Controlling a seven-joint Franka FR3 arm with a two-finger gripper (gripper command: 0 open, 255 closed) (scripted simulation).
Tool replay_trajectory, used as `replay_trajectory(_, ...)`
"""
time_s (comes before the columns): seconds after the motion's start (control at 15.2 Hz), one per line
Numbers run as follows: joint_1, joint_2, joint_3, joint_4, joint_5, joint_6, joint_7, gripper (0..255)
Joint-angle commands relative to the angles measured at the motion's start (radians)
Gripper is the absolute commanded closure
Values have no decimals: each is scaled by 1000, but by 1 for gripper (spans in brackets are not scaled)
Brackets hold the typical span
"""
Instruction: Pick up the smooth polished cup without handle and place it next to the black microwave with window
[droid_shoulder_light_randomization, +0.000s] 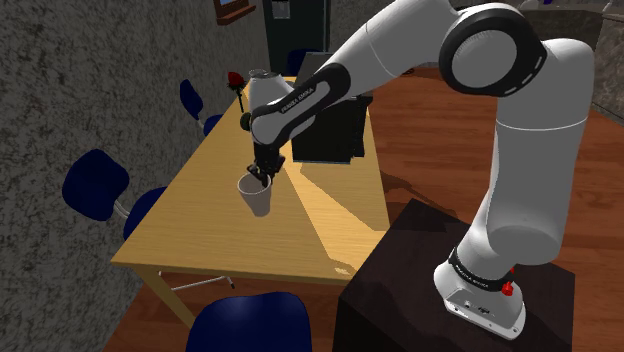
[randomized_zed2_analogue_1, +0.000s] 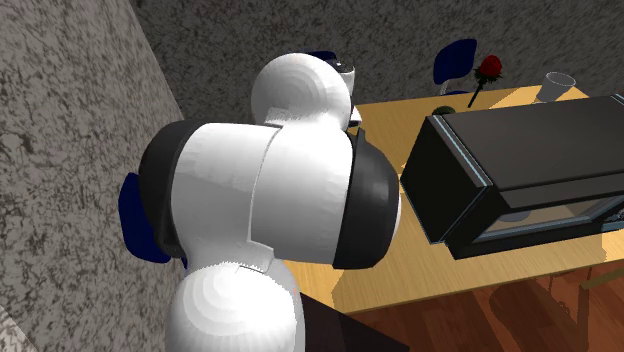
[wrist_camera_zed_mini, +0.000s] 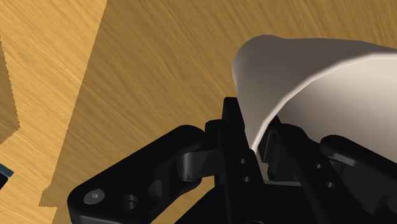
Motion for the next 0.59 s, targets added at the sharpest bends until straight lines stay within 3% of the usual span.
replay_trajectory(0.0,-2,-14,0,8,1,-22,-1,255)
replay_trajectory(0.53,-4,-67,0,48,2,-115,5,255)
